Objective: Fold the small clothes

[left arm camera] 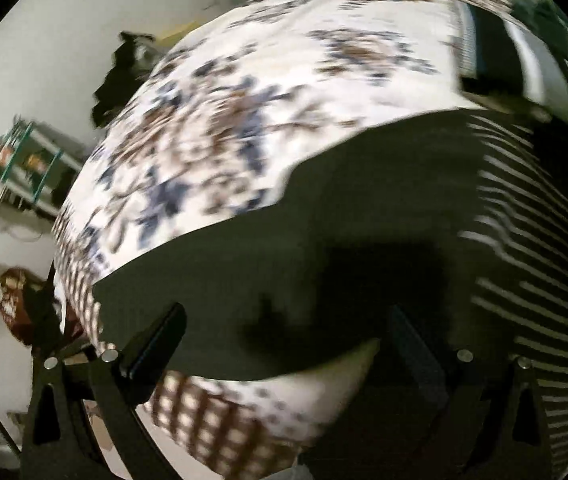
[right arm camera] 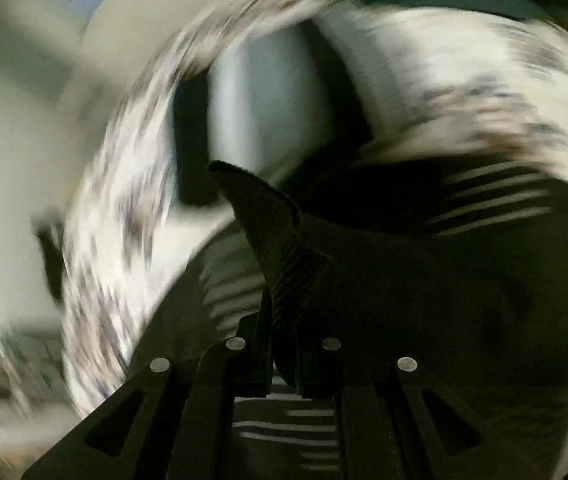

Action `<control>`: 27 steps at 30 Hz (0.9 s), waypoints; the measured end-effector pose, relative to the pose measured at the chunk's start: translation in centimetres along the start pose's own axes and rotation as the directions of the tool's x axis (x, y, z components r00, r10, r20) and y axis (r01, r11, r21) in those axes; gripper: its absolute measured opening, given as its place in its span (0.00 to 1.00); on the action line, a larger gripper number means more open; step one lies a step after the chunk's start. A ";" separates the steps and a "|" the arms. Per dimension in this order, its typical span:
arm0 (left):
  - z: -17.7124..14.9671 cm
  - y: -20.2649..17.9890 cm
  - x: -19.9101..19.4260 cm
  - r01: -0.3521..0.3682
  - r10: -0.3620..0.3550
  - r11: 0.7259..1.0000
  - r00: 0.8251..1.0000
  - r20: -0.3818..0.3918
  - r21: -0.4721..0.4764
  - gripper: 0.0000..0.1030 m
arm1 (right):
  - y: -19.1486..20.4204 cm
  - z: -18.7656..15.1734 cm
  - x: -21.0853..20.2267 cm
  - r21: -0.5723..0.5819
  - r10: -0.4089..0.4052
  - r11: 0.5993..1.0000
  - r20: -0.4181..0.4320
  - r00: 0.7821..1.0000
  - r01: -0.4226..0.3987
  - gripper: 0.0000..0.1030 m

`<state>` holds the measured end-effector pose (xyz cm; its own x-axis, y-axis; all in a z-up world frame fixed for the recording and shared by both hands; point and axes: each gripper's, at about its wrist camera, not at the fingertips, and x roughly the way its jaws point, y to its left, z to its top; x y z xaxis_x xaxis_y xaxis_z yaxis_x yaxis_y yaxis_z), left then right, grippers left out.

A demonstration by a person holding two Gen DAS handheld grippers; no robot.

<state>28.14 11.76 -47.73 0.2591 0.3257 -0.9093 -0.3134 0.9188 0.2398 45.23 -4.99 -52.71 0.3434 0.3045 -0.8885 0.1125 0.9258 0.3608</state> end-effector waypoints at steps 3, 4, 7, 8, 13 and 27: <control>-0.4 3.2 1.3 -0.014 0.014 0.999 1.000 -0.012 -0.043 1.00 | 6.9 -3.0 5.4 -0.189 -0.046 0.981 -0.069 0.997 0.032 0.07; -0.6 3.9 1.9 -0.016 0.014 0.998 1.000 -0.023 -0.053 1.00 | 8.6 -3.7 7.4 -0.235 -0.072 0.971 -0.095 0.993 0.048 0.07; -0.7 5.6 2.9 -0.012 0.009 0.997 0.999 -0.039 -0.071 1.00 | 9.3 -4.7 10.9 -0.273 -0.150 0.957 -0.167 0.975 0.101 0.10; -0.8 6.0 3.0 -0.008 0.005 0.997 0.999 -0.040 -0.074 1.00 | 8.7 -4.5 11.0 -0.255 -0.139 0.963 -0.188 0.972 0.088 0.13; -1.8 10.2 3.9 0.008 -0.021 0.990 0.996 -0.089 -0.144 1.00 | 2.0 -4.1 5.1 0.015 0.137 0.990 -0.237 0.962 -0.137 0.65; -9.3 30.6 12.1 0.037 -0.189 0.705 0.972 -0.137 -0.709 0.99 | -9.6 -9.6 1.5 0.217 -0.077 0.966 -0.282 0.956 0.141 0.74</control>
<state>13.19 41.73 -54.57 0.1860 0.1129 -0.9760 -0.8587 0.5015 -0.1057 35.75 -11.29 -60.27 0.0567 0.2835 -0.9573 0.3597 0.8887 0.2844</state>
